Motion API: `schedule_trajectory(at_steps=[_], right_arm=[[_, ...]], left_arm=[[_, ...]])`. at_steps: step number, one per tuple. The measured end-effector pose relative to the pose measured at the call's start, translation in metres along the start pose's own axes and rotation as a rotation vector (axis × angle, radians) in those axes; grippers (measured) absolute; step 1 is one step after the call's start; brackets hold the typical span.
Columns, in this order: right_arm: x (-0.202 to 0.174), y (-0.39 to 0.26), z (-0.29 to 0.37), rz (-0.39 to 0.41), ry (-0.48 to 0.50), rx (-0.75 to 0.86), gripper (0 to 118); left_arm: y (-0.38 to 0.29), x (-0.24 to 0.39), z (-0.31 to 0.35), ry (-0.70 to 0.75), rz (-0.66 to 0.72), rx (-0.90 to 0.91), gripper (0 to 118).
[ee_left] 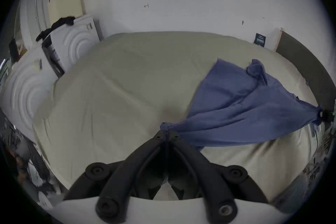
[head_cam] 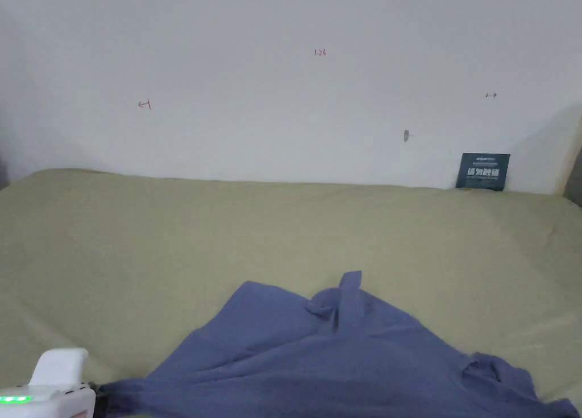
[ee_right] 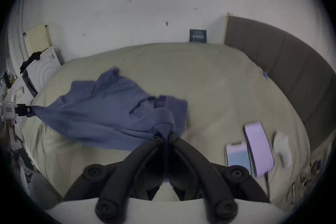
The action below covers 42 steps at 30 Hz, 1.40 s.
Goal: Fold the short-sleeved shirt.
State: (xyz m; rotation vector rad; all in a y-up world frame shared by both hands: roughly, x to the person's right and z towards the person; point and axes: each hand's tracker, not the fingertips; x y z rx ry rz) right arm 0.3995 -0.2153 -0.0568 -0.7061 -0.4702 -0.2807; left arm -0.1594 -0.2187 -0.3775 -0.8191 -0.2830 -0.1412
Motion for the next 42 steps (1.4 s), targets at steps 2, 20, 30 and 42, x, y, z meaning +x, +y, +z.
schedule_trajectory(at_steps=[2,20,30,42], right_arm=[[0.011,-0.025,0.014,-0.05,0.004,-0.015,6],[-0.068,-0.019,0.074,-0.039,0.094,0.166,118],[-0.21,-0.016,0.134,0.176,0.072,0.529,26],[-0.23,-0.022,0.148,0.187,0.098,0.588,1]], left_arm=[[-0.025,-0.007,0.008,-0.008,0.025,-0.027,0],[-0.036,0.029,0.102,-0.167,0.075,0.188,113],[-0.024,0.107,0.194,-0.111,-0.054,0.595,0],[-0.027,0.074,0.196,-0.062,-0.067,0.523,0]])
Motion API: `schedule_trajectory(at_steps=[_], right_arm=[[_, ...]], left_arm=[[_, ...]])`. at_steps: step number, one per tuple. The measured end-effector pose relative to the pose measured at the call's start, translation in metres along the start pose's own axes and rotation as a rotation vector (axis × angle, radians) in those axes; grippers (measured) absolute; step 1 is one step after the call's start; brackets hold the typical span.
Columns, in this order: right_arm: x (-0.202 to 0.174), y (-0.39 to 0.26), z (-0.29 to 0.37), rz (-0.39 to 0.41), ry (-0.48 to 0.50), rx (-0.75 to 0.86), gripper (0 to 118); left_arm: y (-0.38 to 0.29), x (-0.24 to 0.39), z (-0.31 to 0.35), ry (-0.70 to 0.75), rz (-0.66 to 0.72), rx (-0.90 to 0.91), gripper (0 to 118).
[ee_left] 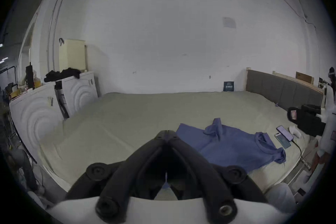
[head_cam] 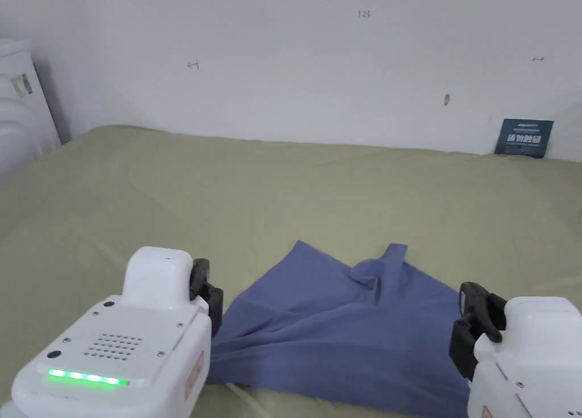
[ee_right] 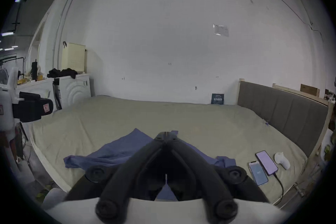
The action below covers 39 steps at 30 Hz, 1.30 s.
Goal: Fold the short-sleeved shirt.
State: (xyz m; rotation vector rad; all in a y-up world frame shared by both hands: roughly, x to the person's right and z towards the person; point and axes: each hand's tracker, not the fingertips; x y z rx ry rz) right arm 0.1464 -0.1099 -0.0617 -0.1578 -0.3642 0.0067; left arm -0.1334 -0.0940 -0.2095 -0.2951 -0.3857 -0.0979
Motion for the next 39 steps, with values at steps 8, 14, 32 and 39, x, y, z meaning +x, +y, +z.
schedule_trajectory(at_steps=[8,14,32,39], right_arm=[[-0.004,-0.034,-0.013,-0.007,0.027,-0.142,1],[-0.01,-0.064,-0.036,-0.014,0.049,-0.282,2],[0.047,-0.09,-0.13,-0.045,0.046,-0.492,2],[0.124,-0.083,-0.276,-0.029,0.031,-0.686,2]], left_arm=[[-0.08,-0.095,-0.057,0.052,0.072,-0.391,0],[-0.127,-0.131,-0.106,-0.055,0.237,-0.584,117],[-0.143,-0.102,-0.161,-0.113,0.102,-0.702,1],[-0.147,-0.103,-0.164,-0.107,0.183,-0.716,1]])
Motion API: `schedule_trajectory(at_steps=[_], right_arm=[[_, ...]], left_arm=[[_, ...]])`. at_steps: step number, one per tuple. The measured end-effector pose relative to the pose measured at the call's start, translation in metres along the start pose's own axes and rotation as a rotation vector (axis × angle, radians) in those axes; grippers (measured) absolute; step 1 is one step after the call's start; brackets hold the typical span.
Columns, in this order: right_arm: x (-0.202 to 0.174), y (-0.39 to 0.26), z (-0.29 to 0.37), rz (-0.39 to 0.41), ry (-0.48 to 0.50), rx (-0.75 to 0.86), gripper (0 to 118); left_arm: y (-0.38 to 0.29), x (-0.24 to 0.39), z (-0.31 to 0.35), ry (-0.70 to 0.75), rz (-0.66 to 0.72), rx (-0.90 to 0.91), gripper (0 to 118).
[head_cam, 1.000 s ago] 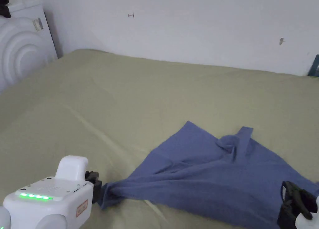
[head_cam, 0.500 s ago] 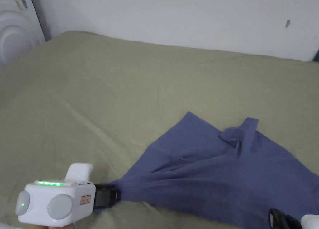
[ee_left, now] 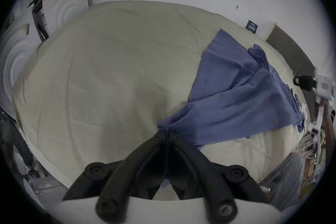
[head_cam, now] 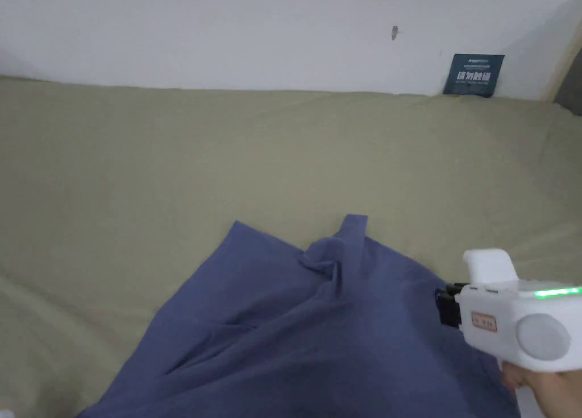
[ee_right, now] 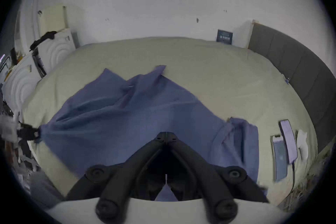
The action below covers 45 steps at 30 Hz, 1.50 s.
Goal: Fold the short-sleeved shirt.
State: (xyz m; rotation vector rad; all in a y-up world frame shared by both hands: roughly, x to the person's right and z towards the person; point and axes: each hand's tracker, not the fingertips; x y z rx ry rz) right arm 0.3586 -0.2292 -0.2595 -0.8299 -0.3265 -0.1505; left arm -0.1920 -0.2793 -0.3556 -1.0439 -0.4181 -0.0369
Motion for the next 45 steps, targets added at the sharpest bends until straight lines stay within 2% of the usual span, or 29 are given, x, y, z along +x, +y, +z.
schedule_trajectory(at_steps=[1,2,3,4,5,6,8,10,12,13,14,15,16,17,18,19,22,23,27,31,38,42,45], right_arm=[[0.008,0.014,-0.017,0.003,-0.014,0.001,3],[0.015,0.027,-0.033,0.011,-0.011,-0.008,12],[0.02,0.039,-0.047,0.021,-0.004,-0.035,39],[0.024,0.051,-0.063,0.026,-0.003,-0.053,92],[0.028,0.062,-0.078,0.04,0.016,-0.099,117],[0.03,0.071,-0.095,0.05,0.06,-0.181,118],[0.029,0.079,-0.118,0.079,0.096,-0.232,118],[0.025,0.08,-0.14,0.102,0.058,-0.333,118],[0.018,0.072,-0.15,0.214,-0.022,-0.37,115],[0.017,0.07,-0.15,0.235,-0.001,-0.347,112],[0.015,0.075,-0.142,0.174,0.003,-0.335,110],[0.013,0.075,-0.129,0.166,0.029,-0.326,99],[0.01,0.076,-0.119,0.183,0.039,-0.291,73],[0.008,0.077,-0.109,0.199,0.034,-0.262,30],[0.006,0.079,-0.103,0.198,0.09,-0.28,2],[0.006,0.083,-0.09,0.165,0.087,-0.245,2],[0.002,0.093,-0.053,0.193,0.076,-0.166,2],[0.007,0.085,-0.015,0.196,0.087,-0.141,2],[0.013,0.094,0.066,0.208,0.105,0.019,2],[0.019,0.111,0.156,0.225,0.063,0.188,2],[0.049,0.146,0.302,0.152,0.021,0.44,2],[0.069,0.165,0.347,0.096,-0.034,0.524,2],[0.079,0.179,0.363,0.041,-0.036,0.568,2]], left_arm=[[0.001,0.001,0.0,0.009,-0.007,0.007,1],[0.0,0.0,-0.002,0.013,-0.013,0.004,1],[0.001,0.001,-0.002,0.017,-0.02,0.002,1],[0.002,0.002,-0.003,0.021,-0.022,-0.001,1],[0.003,0.003,-0.003,0.016,-0.019,0.003,1],[0.001,0.005,-0.002,0.017,-0.02,0.001,1],[0.001,0.005,-0.003,0.014,-0.013,-0.002,1],[0.002,0.004,-0.002,0.038,-0.019,0.01,1],[0.002,0.006,-0.003,0.039,-0.018,0.008,1],[0.003,0.005,-0.004,0.044,-0.02,0.012,1],[0.003,0.003,-0.006,0.047,-0.022,0.009,1],[0.004,0.003,-0.006,0.048,-0.024,0.007,1],[0.005,0.004,-0.005,0.052,-0.027,0.008,1],[0.005,0.005,-0.006,0.055,-0.03,0.008,1],[0.005,0.006,-0.005,0.06,-0.034,0.006,1],[0.006,0.008,-0.003,0.067,-0.034,0.006,1],[0.009,0.009,0.005,0.077,-0.021,0.012,1],[0.011,0.01,0.011,0.074,-0.015,0.021,1],[0.038,0.018,0.055,0.045,0.029,0.162,1],[0.092,0.044,0.111,0.061,-0.054,0.29,1],[0.2,0.099,0.214,0.022,-0.137,0.49,1],[0.253,0.13,0.26,0.009,-0.154,0.541,1],[0.291,0.148,0.276,0.04,-0.169,0.561,1]])
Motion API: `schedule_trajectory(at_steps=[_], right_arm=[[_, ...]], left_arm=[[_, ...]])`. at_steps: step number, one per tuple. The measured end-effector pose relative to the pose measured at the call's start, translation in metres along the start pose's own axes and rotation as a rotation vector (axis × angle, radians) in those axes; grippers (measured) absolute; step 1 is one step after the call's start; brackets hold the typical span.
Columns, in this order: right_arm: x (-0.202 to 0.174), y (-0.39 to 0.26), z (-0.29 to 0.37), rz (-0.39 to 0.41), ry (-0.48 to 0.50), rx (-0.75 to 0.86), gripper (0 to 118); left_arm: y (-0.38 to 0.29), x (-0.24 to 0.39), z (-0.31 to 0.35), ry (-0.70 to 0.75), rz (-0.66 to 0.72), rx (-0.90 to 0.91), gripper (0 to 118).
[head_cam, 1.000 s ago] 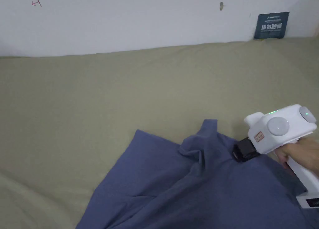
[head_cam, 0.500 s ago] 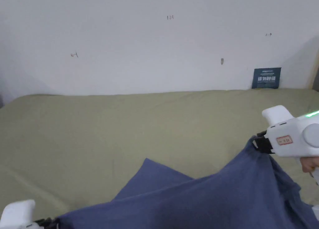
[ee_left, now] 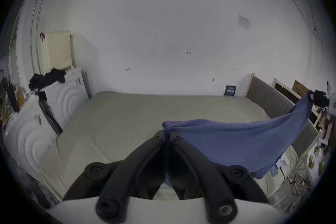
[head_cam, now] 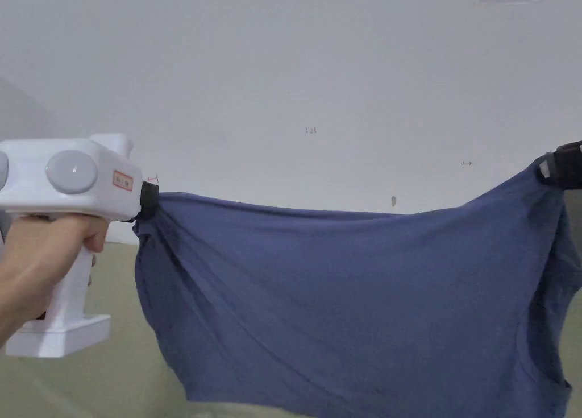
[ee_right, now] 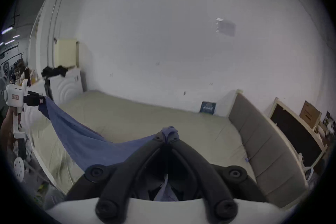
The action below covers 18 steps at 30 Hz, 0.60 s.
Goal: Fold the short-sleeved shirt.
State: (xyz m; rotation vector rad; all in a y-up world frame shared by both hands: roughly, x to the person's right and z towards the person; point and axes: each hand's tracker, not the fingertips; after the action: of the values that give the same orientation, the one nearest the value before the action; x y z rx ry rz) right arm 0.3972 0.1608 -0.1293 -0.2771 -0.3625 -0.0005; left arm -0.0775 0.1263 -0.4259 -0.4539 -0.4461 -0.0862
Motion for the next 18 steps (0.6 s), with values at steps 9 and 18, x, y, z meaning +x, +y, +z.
schedule_trajectory(at_steps=[9,18], right_arm=[[0.01,0.046,-0.058,-0.027,-0.036,0.028,2],[0.021,0.088,-0.164,-0.04,-0.091,0.013,2]], left_arm=[[0.066,0.013,-0.037,0.088,-0.012,-0.002,1],[0.11,0.018,-0.098,0.106,-0.007,-0.013,1]])
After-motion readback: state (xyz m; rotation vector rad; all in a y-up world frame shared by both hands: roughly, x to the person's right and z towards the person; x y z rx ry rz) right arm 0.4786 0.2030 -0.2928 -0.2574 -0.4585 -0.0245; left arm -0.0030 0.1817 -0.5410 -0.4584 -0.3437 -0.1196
